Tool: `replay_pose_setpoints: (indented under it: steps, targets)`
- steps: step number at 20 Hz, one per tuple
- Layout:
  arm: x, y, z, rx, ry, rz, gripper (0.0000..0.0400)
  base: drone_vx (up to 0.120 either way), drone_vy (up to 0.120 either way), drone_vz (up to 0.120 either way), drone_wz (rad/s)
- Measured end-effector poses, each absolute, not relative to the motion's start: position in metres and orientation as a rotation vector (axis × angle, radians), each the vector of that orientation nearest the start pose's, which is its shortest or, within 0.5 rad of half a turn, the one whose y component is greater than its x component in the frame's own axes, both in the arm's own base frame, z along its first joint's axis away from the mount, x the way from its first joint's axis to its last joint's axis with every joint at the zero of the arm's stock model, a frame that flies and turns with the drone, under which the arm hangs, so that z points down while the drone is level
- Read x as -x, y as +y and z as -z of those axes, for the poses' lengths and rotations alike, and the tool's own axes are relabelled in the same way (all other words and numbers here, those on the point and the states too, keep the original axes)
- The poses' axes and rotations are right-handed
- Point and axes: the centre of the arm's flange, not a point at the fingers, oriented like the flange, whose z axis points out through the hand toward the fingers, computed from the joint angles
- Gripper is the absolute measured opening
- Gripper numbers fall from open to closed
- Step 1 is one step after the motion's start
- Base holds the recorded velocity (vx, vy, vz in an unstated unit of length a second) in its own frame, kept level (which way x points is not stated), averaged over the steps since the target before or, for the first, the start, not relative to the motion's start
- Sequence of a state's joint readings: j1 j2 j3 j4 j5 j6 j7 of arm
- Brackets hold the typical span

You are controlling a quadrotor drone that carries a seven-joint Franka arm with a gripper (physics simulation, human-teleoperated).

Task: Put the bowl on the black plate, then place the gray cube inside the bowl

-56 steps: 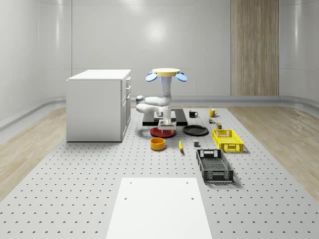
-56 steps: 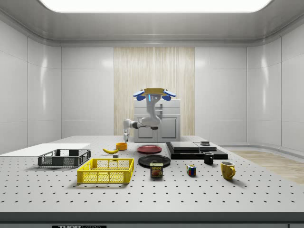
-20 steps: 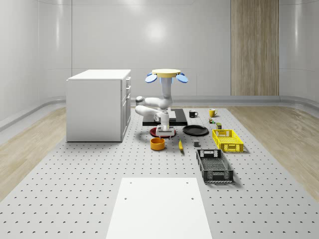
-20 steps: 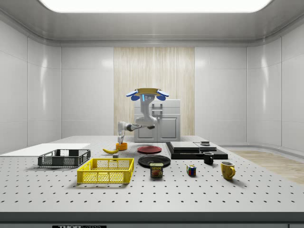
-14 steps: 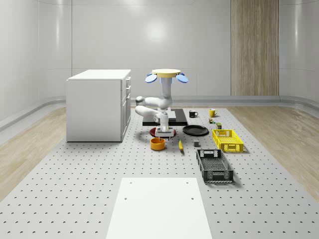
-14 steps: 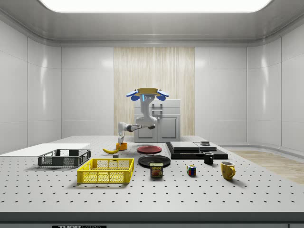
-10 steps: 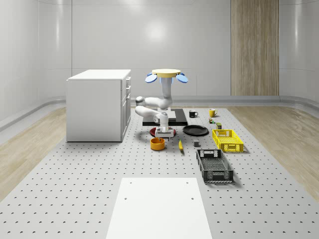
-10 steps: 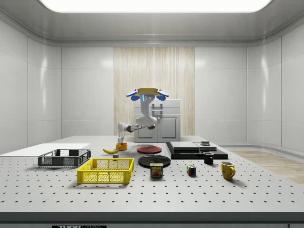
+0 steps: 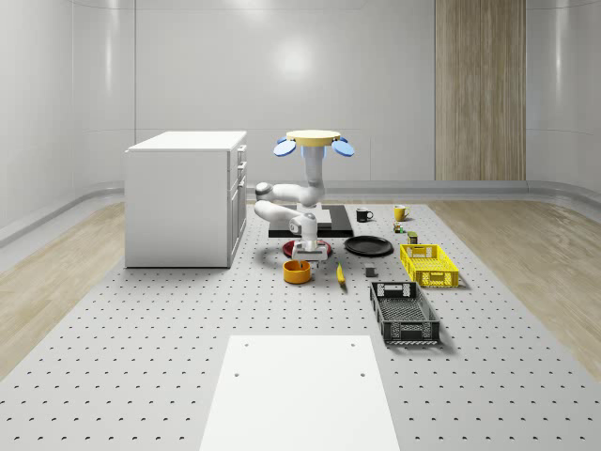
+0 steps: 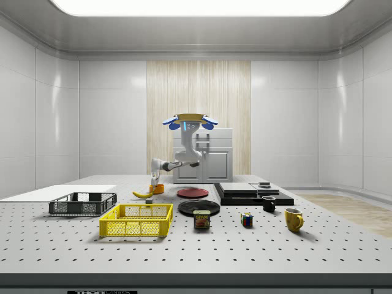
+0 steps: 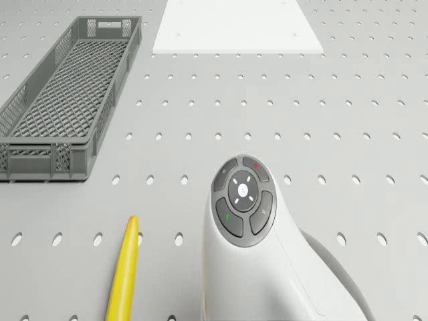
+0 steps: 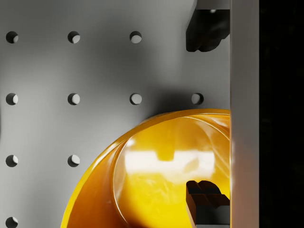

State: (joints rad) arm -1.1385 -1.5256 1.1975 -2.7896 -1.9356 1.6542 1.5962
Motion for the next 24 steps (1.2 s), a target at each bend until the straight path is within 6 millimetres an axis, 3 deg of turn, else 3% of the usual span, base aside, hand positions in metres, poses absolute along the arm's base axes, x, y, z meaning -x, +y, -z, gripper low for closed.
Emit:
replay_pose_setpoints:
  steps: [6, 7, 8, 10, 14, 18, 24]
  targets:
    - [-0.3224, 0.0303, -0.5465, -0.001, -0.002, -0.786, 0.04, 0.0, 0.0, 0.0, 0.0]
    - [-0.3229, 0.0303, -0.5465, -0.001, -0.002, -0.786, 0.0376, 0.0, 0.0, 0.0, 0.0]
    - [-0.3233, 0.0302, -0.5466, -0.001, -0.002, -0.786, 0.0315, 0.0, 0.0, 0.0, 0.0]
    - [-0.3238, 0.0301, -0.5466, -0.001, -0.002, -0.786, 0.0231, 0.0, 0.0, 0.0, 0.0]
    - [-0.3244, 0.0301, -0.5467, -0.001, -0.002, -0.786, 0.0148, 0.0, 0.0, 0.0, 0.0]
    - [-0.3246, 0.03, -0.5467, -0.001, -0.002, -0.786, 0.0118, 0.0, 0.0, 0.0, 0.0]
    - [-0.3247, 0.03, -0.5419, -0.001, -0.002, -0.786, 0.0104, 0.0, 0.0, 0.0, 0.0]
